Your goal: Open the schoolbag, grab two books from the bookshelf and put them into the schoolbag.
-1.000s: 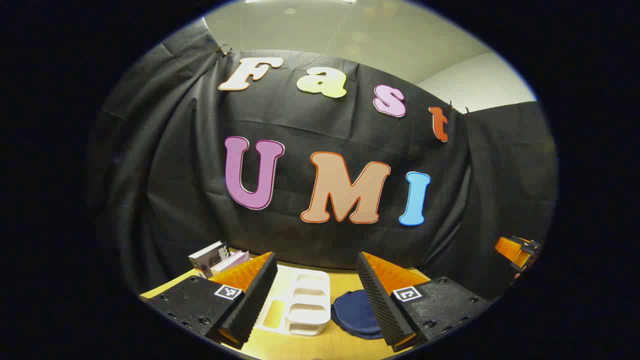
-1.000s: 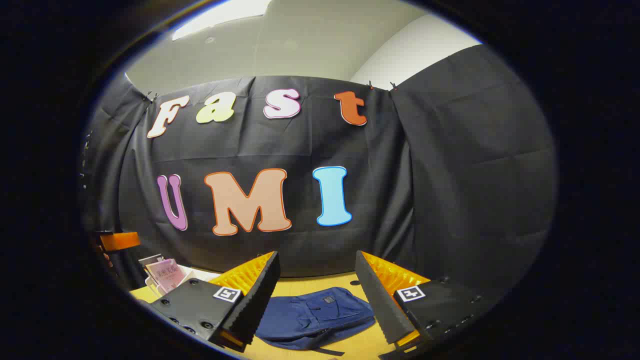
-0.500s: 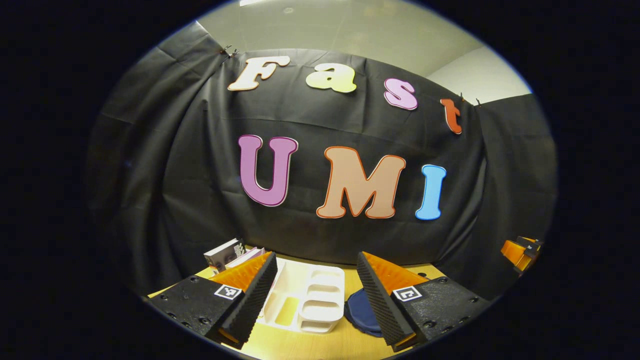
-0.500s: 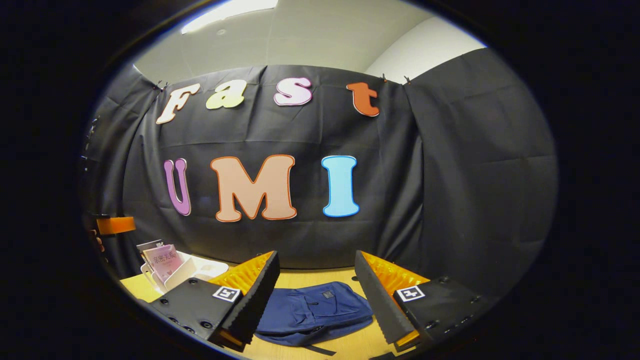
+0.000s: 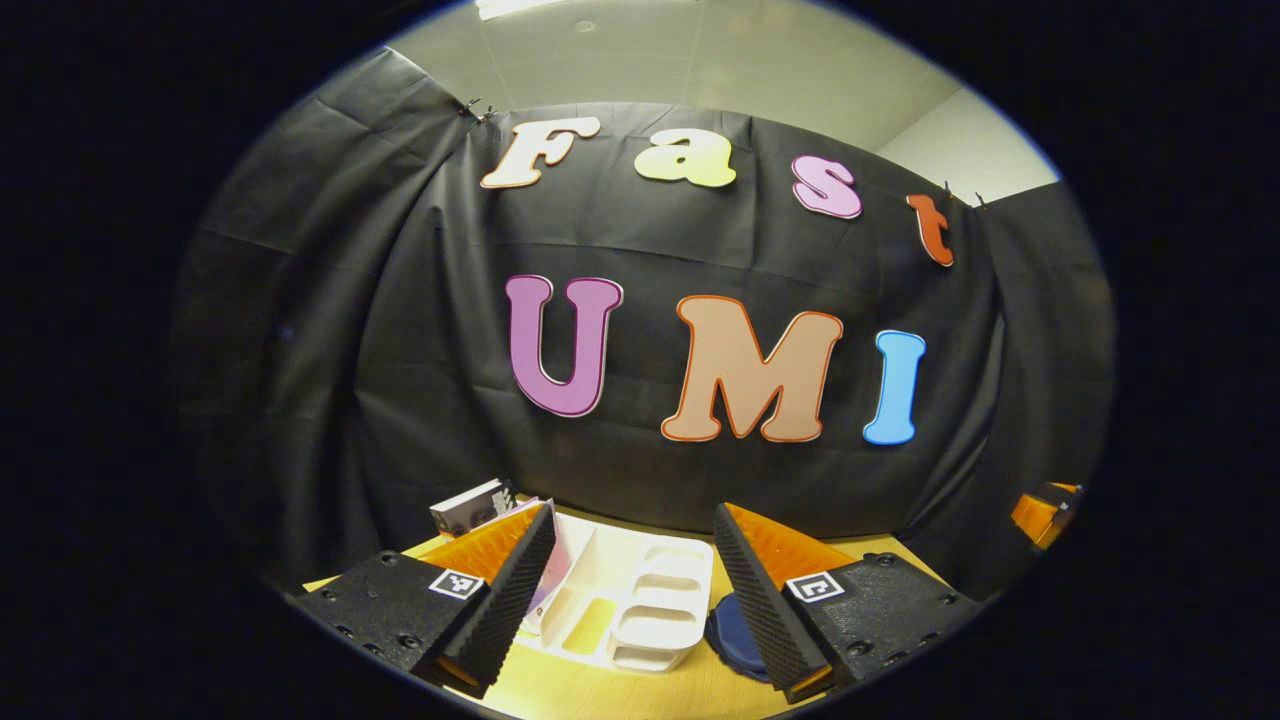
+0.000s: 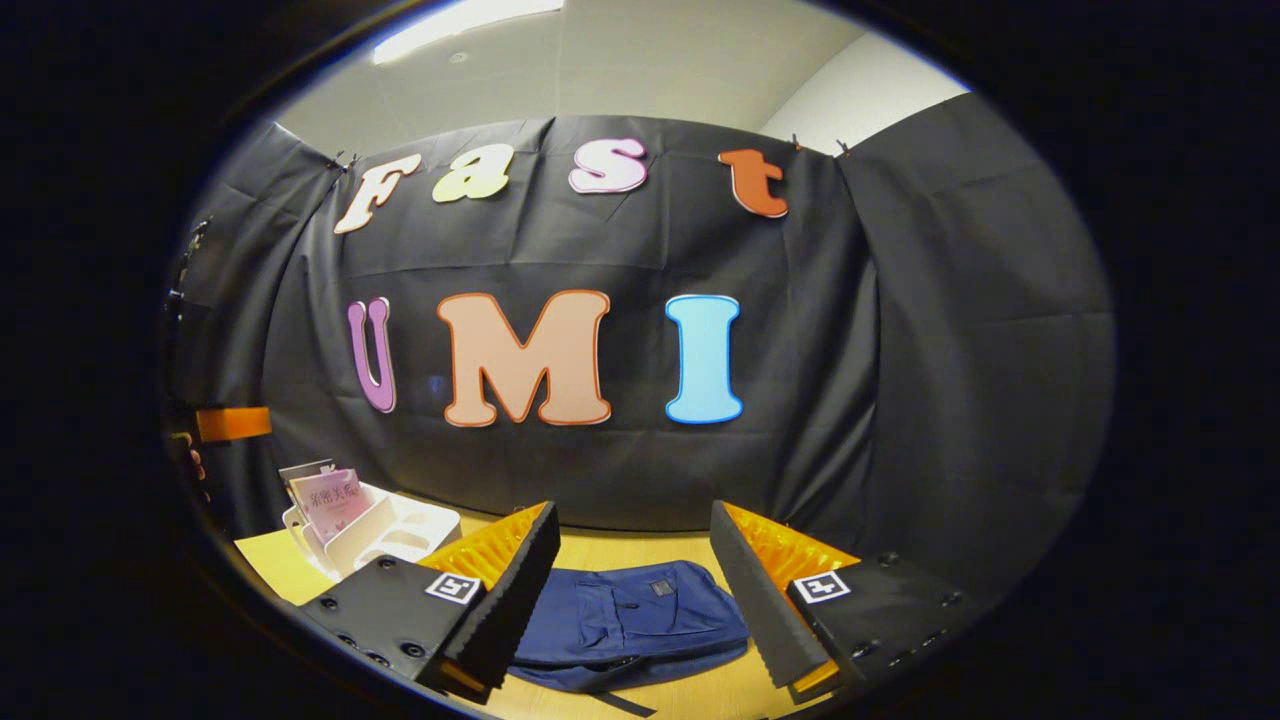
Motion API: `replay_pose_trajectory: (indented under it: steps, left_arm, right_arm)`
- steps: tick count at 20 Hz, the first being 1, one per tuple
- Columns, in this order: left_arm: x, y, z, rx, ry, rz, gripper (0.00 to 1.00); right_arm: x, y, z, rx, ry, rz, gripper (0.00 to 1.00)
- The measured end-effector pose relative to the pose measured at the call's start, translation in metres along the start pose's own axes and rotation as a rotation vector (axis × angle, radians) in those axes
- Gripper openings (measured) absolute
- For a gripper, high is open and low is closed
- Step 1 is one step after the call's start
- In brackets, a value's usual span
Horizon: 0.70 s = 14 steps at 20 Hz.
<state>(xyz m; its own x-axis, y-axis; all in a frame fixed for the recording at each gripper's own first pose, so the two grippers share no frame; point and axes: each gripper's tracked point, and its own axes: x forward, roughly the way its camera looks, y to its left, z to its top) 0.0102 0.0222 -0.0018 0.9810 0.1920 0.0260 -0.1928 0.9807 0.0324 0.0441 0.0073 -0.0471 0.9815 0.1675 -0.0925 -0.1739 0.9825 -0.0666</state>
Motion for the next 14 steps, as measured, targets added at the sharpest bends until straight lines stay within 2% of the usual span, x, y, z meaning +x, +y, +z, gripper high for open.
replay_pose_trajectory:
  steps: [2,3,4,6,7,9,10,14]
  left_arm:
    - [0.009,0.005,-0.001,-0.001,0.002,0.000,0.89]
    - [0.012,0.009,-0.002,0.001,0.005,-0.003,0.93]
    - [0.015,0.012,-0.001,0.003,0.004,-0.013,0.90]
    - [0.023,0.022,-0.001,0.011,0.007,-0.043,0.90]
    - [0.027,0.027,-0.002,0.019,0.019,-0.059,0.93]
    - [0.036,0.042,0.000,0.029,0.033,-0.087,0.90]
    - [0.038,0.051,0.001,0.030,0.036,-0.094,0.94]
    - [0.051,0.094,-0.001,0.044,0.054,-0.085,0.90]
  right_arm:
    - [0.003,0.007,-0.005,-0.031,0.009,-0.001,0.99]
    - [0.004,0.013,-0.009,-0.048,0.017,-0.002,0.97]
    - [0.003,0.019,-0.011,-0.064,0.022,-0.005,0.97]
    - [0.002,0.033,-0.014,-0.093,0.024,-0.018,0.99]
    - [0.002,0.040,-0.017,-0.110,0.032,-0.030,0.99]
    - [0.003,0.058,-0.024,-0.151,0.038,-0.048,0.99]
    - [0.002,0.069,-0.029,-0.178,0.043,-0.046,0.99]
    - [-0.001,0.110,-0.061,-0.350,0.076,-0.012,0.99]
